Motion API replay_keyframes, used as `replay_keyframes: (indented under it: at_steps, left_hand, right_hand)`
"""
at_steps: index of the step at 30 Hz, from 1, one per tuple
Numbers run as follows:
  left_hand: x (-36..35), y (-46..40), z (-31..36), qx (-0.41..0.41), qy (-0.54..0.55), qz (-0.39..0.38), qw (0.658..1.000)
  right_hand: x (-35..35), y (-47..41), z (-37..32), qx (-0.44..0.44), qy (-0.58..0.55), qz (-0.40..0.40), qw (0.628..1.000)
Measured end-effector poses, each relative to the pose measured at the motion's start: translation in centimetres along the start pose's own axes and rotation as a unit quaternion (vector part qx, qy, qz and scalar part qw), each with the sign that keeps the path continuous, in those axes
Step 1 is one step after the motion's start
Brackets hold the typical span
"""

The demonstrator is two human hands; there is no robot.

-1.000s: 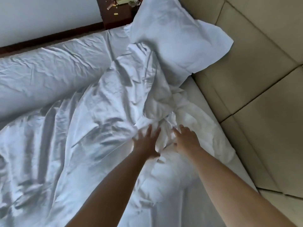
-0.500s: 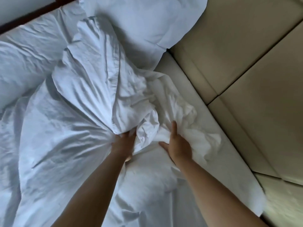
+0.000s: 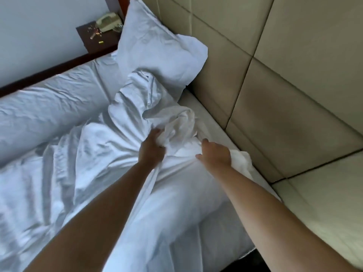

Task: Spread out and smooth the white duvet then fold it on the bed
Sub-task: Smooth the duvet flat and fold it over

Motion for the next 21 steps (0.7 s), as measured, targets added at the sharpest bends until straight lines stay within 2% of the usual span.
replay_keyframes:
  at_steps: [3,6,7,8,9,10,11,12,13,14,15,16,17,19,21]
  left_hand:
    - [1.9,2.2,1.2,-0.027,0.001,-0.018,0.999]
    - [1.7,5.8,0.9,-0.035,-0.026,-0.115,0.992]
    - [1.1,7.1,0.7,-0.037,-0.035,-0.155,0.987]
    - [0.6,8.3,0.4,-0.033,-0.034,-0.184,0.982]
    - [0.3,9.3,0.1,-0.024,-0.026,-0.203,0.978]
    - [0.0,10.0,-0.1,-0.015,-0.011,-0.216,0.976]
    - [-0.1,10.5,-0.3,-0.005,0.001,-0.227,0.974]
    - [0.0,10.8,-0.4,0.003,0.018,-0.238,0.971]
    - [0.3,10.9,-0.3,0.01,0.036,-0.248,0.968]
    - [0.6,11.0,-0.2,0.014,0.051,-0.254,0.966]
    - [1.1,11.2,-0.1,0.018,0.057,-0.264,0.963]
    - [1.6,11.5,-0.1,0.016,0.059,-0.274,0.96]
    - [2.0,11.8,-0.2,0.008,0.056,-0.286,0.957]
    - [2.9,12.6,0.0,-0.014,0.05,-0.301,0.952]
    - [3.9,13.4,1.6,-0.032,0.079,-0.281,0.956]
  right_hand:
    - [0.9,3.8,0.6,-0.036,0.002,0.021,0.999]
    - [-1.0,6.1,1.8,-0.098,0.002,-0.068,0.993]
    - [-1.5,6.1,2.1,-0.122,-0.032,-0.094,0.988]
    - [-1.4,5.9,1.9,-0.161,-0.13,-0.098,0.973]
    - [-1.0,5.5,1.4,-0.202,-0.287,-0.088,0.932]
    - [-0.6,4.9,0.8,-0.223,-0.455,-0.054,0.861]
    - [-0.1,4.5,0.0,-0.238,-0.569,-0.027,0.787]
    - [0.2,4.3,-0.9,-0.249,-0.632,-0.032,0.733]
    - [0.4,4.2,-1.9,-0.256,-0.643,-0.067,0.718]
    - [0.4,4.4,-2.9,-0.261,-0.622,-0.108,0.73]
    - [-0.1,4.7,-3.6,-0.263,-0.574,-0.143,0.762]
    - [-0.8,4.9,-4.1,-0.253,-0.53,-0.144,0.796]
    - [-1.3,5.2,-4.4,-0.247,-0.506,-0.112,0.819]
    - [-0.3,5.8,-4.8,-0.233,-0.49,0.03,0.839]
    - [3.8,6.7,-5.3,-0.187,-0.511,0.166,0.823]
Point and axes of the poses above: each hand's wrist, its own y-axis away from the middle knuckle, its own x-axis out of the back of the hand, z = x × y, the point moved 1 cm from there along -y, towards the middle knuckle, and after that the axes turned 9 degrees about -y, right-handed, at the moved point
